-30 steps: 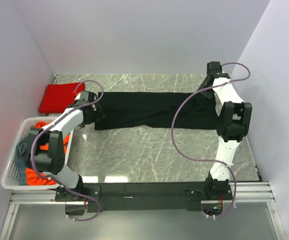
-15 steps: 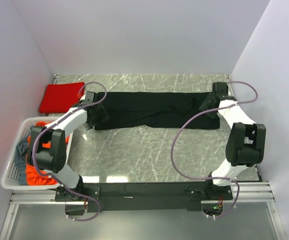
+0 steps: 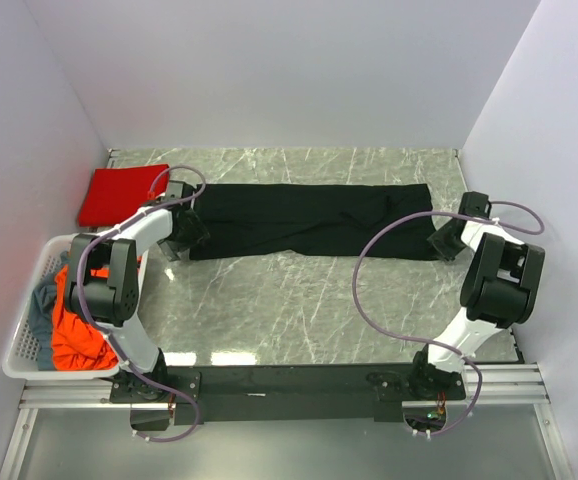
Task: Fold and stack the t-shirts
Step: Fold the tshirt
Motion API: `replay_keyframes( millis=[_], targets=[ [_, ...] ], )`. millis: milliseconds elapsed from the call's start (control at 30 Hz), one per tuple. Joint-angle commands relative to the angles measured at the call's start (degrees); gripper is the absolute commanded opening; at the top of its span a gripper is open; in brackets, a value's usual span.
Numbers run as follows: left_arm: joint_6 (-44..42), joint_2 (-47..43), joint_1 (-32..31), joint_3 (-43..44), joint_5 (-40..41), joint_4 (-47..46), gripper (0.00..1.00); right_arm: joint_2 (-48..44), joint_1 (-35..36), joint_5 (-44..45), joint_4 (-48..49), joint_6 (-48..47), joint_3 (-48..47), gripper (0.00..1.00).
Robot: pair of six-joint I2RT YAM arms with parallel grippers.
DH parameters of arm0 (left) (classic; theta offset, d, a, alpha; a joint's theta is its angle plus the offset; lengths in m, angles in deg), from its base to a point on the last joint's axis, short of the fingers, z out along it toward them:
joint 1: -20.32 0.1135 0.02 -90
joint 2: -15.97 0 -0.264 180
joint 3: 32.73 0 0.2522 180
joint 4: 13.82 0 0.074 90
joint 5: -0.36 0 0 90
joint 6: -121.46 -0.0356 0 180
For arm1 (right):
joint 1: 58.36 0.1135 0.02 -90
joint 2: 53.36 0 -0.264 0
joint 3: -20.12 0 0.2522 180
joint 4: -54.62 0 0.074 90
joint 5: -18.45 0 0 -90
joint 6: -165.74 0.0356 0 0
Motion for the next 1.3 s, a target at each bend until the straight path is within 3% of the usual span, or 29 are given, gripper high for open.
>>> replay_keyframes(
  millis=[0, 133, 333, 533, 700, 733, 800, 833, 900, 1000, 1167, 1233, 1267],
  targets=[
    [0.3, -1.4, 0.9, 1.0, 0.9, 1.1, 0.75, -0.6, -3.0, 2.7, 0.3, 0.5, 0.9, 0.42],
    [0.7, -2.6, 0.9, 1.0, 0.2, 1.5, 0.77, -2.9, -3.4, 1.4, 0.2, -0.1, 0.4, 0.41],
    [1.5, -2.2, 0.9, 0.3, -1.4, 0.6, 0.82, -6.3, -3.3, -8.6, 6.3, 2.6, 3.4, 0.42],
    [2.0, 0.4, 0.9, 0.2, -3.0, -0.1, 0.79, -2.4, -3.4, -5.6, 3.8, 3.2, 2.5, 0.42],
    [1.9, 2.4, 0.9, 0.7, -3.0, 0.2, 0.67, -0.7, -3.5, -3.3, 2.4, 3.0, 2.5, 0.37],
    [1.8, 3.0, 0.9, 0.8, -3.0, 0.2, 0.63, -0.3, -3.6, -3.0, 2.2, 2.5, 2.4, 0.30],
    [1.8, 3.5, 0.9, 0.8, -2.7, 0.7, 0.49, -0.3, -3.6, -1.9, 1.3, 2.5, 1.8, 0.23],
    [1.7, 3.9, 0.9, 0.8, -2.6, 0.9, 0.43, 0.0, -3.8, -1.0, 0.7, 2.2, 1.5, 0.13],
    [1.2, 4.3, 0.9, 1.2, -0.9, 2.3, 0.24, 0.3, -4.1, 1.1, -1.1, 1.7, 0.5, 0.03],
    [0.3, 4.7, 1.3, 1.9, 1.6, 4.4, 0.03, 0.1, -5.3, 2.7, -2.3, 0.3, 0.1, 0.00],
    [-0.7, 4.3, 1.7, 3.5, 4.6, 7.7, 0.01, -1.7, -6.8, 7.4, -3.8, -0.9, 0.1, 0.00],
    [-0.9, 3.7, 1.7, 3.9, 4.9, 8.5, 0.07, -2.5, -6.7, 7.7, -4.1, -1.3, 0.1, 0.00],
    [-1.0, 3.2, 1.7, 3.9, 4.6, 8.7, 0.17, -2.8, -6.7, 7.5, -4.1, -1.4, 0.4, 0.00]
  ],
)
